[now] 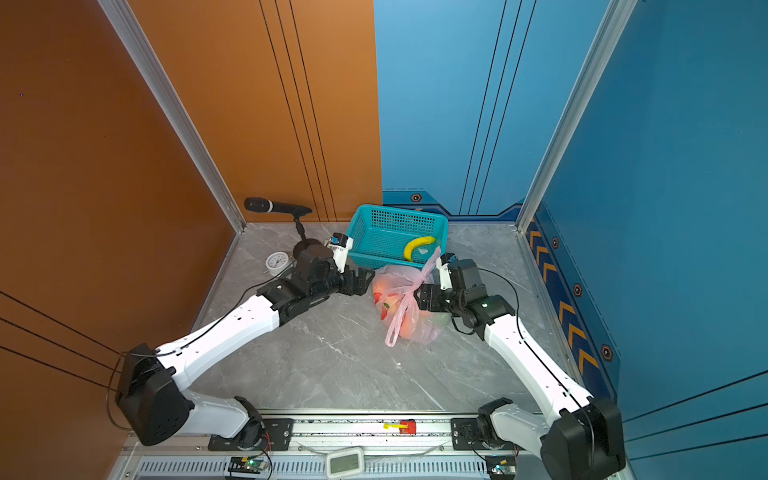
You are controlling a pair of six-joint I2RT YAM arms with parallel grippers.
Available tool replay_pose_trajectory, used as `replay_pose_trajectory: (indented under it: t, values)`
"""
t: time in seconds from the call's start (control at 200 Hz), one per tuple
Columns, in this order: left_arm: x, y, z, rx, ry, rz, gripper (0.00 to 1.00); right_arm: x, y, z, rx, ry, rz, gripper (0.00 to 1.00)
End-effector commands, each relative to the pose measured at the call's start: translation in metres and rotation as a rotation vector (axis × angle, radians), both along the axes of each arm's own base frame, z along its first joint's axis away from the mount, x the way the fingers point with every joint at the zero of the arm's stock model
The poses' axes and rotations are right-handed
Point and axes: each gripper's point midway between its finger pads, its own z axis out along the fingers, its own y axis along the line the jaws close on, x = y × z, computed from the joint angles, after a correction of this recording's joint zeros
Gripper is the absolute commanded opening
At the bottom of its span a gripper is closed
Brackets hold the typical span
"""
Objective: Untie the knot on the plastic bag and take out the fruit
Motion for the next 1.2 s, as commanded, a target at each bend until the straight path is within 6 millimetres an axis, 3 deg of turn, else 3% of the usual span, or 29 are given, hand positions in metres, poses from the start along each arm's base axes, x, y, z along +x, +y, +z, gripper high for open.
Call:
replay_pose_trajectory:
  t: [0.0, 0.33, 0.355, 0.561, 0.721, 0.996, 1.196]
  values:
    - [-0.003, -0.017, 0.007, -0.03, 0.029, -0.032, 0.88, 0.016, 0.002, 0.002, -0.038, -0.016, -0.012, 0.75]
    - [-0.005, -0.029, -0.013, 0.054, 0.074, -0.057, 0.87, 0.023, 0.021, -0.031, -0.063, 0.063, 0.068, 0.44]
    - [-0.005, -0.03, -0.013, 0.055, 0.072, -0.064, 0.83, 0.022, 0.022, -0.034, -0.067, 0.07, 0.077, 0.4]
    - [-0.012, -0.045, -0.02, 0.104, 0.04, -0.169, 0.81, 0.011, 0.029, -0.038, -0.061, 0.061, 0.169, 0.11]
    - [-0.022, -0.061, -0.024, 0.146, -0.06, -0.332, 0.81, -0.006, 0.037, -0.03, -0.039, 0.018, 0.28, 0.0]
    - [-0.043, -0.075, -0.035, 0.227, -0.186, -0.594, 0.82, -0.04, 0.055, -0.029, -0.037, 0.012, 0.457, 0.0]
    - [-0.044, -0.075, -0.053, 0.246, -0.149, -0.61, 0.82, -0.055, 0.066, -0.034, -0.053, 0.011, 0.518, 0.0]
